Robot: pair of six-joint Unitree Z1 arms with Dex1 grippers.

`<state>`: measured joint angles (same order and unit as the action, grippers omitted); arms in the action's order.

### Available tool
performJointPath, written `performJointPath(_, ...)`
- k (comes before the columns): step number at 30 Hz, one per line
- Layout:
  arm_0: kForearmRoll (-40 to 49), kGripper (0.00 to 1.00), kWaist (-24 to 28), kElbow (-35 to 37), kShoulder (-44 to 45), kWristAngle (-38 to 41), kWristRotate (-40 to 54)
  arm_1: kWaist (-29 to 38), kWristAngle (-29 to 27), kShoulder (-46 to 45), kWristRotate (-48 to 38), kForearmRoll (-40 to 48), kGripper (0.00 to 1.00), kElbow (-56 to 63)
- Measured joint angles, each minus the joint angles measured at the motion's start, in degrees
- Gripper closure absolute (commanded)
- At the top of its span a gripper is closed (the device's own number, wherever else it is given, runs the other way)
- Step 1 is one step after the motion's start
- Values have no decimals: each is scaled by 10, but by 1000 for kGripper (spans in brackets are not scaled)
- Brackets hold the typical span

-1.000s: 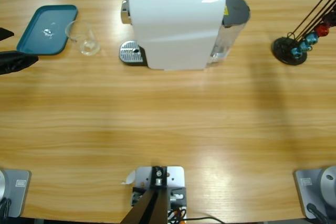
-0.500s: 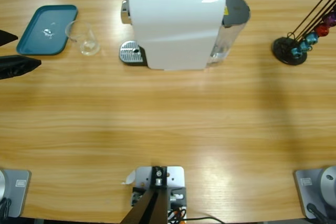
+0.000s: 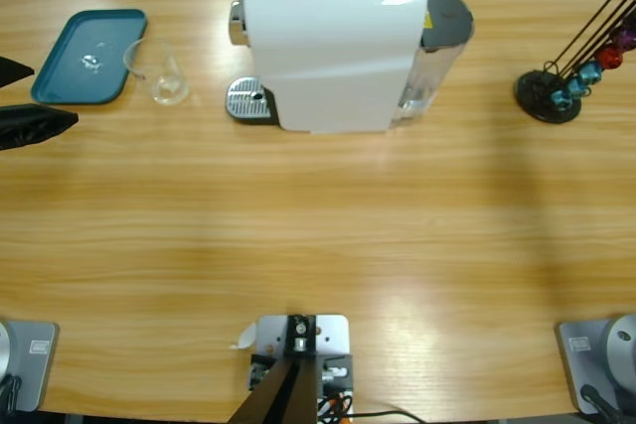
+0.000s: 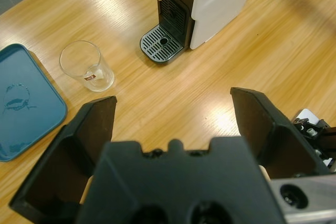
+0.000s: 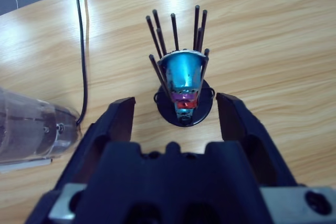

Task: Pour coffee

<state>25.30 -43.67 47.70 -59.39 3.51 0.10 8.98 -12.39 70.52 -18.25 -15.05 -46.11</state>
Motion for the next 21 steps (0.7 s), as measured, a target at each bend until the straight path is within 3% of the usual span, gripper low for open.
performJointPath(10,0,59,0,-1,0,0,0,-5,-8,2,8,0,402,-2)
performJointPath(13,0,59,0,-3,0,0,0,-5,-9,4,10,1,523,-2)
performJointPath(18,0,58,0,-5,0,0,0,-5,-9,5,18,7,543,-2)
performJointPath(21,0,58,0,-5,0,0,0,-5,-9,7,23,13,665,-3)
